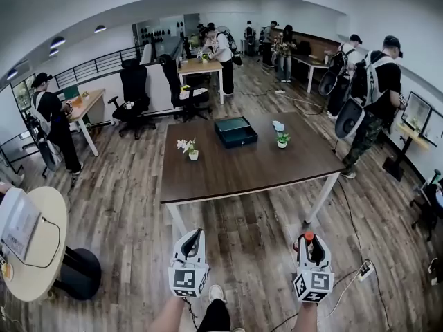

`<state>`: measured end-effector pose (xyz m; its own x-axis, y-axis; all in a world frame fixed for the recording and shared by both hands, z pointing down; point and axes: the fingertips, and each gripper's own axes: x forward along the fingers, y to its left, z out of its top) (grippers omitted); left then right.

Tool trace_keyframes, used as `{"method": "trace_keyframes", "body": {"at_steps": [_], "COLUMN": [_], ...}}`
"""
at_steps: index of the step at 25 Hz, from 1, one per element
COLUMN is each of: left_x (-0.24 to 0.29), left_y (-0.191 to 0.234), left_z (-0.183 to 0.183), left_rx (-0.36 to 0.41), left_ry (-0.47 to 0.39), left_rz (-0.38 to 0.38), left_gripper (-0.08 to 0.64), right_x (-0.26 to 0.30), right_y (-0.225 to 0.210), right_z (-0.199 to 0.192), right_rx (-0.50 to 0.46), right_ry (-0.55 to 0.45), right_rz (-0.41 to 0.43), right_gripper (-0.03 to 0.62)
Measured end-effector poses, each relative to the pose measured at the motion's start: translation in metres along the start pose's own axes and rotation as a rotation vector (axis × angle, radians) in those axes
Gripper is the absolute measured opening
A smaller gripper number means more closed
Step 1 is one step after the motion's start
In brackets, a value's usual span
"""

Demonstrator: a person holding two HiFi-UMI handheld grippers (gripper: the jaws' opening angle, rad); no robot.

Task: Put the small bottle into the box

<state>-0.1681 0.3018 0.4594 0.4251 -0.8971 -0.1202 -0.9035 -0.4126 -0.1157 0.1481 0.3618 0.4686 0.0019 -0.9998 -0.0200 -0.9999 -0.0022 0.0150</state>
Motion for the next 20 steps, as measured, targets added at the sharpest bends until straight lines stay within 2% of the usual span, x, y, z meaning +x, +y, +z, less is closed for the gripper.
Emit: {"method": "trace_keyframes", "body": {"at_steps": [8, 14, 20], "left_x": [0.034, 0.084, 0.142], "left_y": [0.019, 0.048, 0.089], "left_z": [-0.032, -0.053, -0.060], "left_rx": [-0.035, -0.063, -0.065], "left_ry": [0.066, 0.095, 0.109], "left_rz": [0.015, 0.024, 0.018], "left_gripper": [0.002, 0.002, 0.002], "right_x": [0.047, 0.114, 0.188], "right_y": [0.004, 0.015, 0.030], "right_z": [-0.019, -0.025, -0.012], "right_rx": [-0.010, -0.014, -0.022], "right_ry": [0.057, 0.085, 0.084], "right_rz": [0.034, 0.065, 0.076], "right_gripper": [0.132, 0.132, 0.132]}}
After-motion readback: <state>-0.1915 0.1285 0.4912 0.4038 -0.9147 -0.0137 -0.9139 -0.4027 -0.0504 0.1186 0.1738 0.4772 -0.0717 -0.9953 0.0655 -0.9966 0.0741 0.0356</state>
